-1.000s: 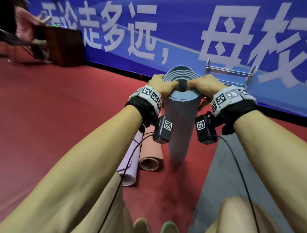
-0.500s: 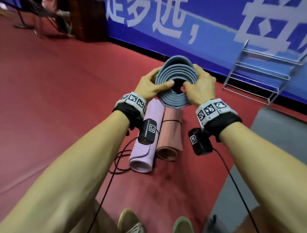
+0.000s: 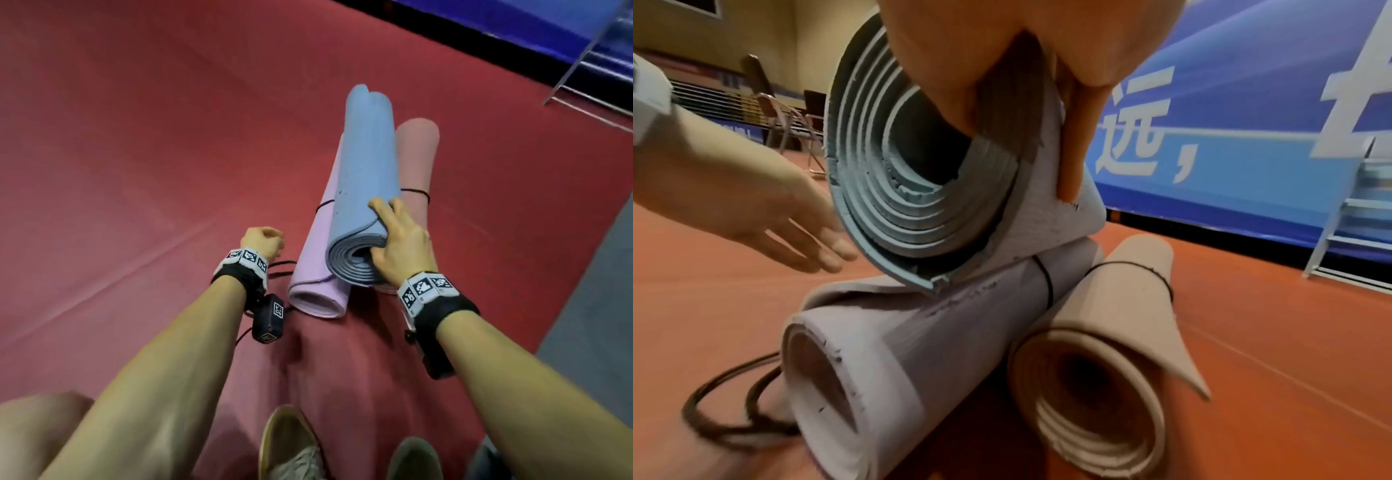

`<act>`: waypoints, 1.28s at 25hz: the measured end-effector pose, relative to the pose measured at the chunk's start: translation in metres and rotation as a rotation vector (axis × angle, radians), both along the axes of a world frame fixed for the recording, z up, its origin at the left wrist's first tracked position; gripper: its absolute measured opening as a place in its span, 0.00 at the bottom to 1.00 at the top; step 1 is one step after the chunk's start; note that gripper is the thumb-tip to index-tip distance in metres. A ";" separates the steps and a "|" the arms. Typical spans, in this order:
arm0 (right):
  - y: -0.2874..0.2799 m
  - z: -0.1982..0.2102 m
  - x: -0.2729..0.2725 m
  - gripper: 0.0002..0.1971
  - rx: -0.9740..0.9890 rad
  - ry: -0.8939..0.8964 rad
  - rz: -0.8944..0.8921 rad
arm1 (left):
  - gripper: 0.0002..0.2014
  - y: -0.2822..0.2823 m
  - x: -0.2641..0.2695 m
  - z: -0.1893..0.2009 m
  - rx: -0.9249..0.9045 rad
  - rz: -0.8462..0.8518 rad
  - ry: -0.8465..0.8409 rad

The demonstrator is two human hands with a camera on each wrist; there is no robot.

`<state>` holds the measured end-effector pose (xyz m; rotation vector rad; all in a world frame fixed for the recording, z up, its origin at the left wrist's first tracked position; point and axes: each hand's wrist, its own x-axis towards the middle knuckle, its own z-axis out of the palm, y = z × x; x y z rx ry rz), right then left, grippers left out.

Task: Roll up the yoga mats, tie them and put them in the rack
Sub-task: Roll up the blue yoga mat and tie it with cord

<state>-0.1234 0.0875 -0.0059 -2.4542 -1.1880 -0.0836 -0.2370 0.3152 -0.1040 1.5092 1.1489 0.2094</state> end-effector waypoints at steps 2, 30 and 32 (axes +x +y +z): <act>0.000 -0.028 -0.005 0.39 0.031 -0.010 0.031 | 0.10 0.005 -0.008 -0.039 0.124 -0.101 0.239; -0.013 0.074 -0.042 0.34 -0.063 -0.074 -0.188 | 0.16 -0.062 0.006 0.138 0.322 -0.282 -0.345; -0.015 0.095 -0.048 0.33 -0.029 -0.089 -0.202 | 0.13 -0.076 0.006 0.173 0.406 -0.315 -0.433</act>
